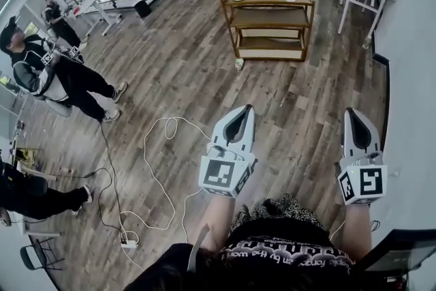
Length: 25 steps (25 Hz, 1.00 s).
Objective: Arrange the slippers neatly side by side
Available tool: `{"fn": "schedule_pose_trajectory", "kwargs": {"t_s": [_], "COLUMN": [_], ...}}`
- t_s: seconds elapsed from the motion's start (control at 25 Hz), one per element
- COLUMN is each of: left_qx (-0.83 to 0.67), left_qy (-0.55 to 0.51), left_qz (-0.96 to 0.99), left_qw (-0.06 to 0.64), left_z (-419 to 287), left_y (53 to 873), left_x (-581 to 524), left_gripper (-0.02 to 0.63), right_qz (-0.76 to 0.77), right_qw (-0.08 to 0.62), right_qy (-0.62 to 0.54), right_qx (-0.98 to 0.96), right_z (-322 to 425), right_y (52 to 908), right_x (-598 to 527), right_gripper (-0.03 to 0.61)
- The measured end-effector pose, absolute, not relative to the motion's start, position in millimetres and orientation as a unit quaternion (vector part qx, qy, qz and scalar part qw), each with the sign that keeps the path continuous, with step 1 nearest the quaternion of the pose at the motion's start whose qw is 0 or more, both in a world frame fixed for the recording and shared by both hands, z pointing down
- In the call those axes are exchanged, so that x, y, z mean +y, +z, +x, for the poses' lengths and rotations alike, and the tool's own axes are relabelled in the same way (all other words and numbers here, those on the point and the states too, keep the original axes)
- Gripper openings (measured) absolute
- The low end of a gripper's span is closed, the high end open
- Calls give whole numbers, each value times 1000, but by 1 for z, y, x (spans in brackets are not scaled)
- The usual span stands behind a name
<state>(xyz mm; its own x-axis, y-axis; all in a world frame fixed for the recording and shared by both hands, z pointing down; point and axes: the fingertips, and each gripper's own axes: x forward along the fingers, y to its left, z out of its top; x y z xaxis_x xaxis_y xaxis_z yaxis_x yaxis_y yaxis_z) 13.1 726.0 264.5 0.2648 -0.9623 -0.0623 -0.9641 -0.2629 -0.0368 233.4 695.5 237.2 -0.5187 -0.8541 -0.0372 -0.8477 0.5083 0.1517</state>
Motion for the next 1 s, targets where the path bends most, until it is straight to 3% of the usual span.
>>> {"fn": "schedule_pose_trajectory", "kwargs": {"t_s": [1.0], "left_qx": [650], "left_qy": [-8], "left_qz": [-760], "left_qw": [25], "left_z": [-15], "left_y": [263], "left_x": [447], "left_gripper": [2], "right_qz": [453], "right_qw": [36], "right_qy": [-48], "right_qx": [-890], "right_z": [208], "right_y": [269], "right_x": [382], "right_gripper": [5]}}
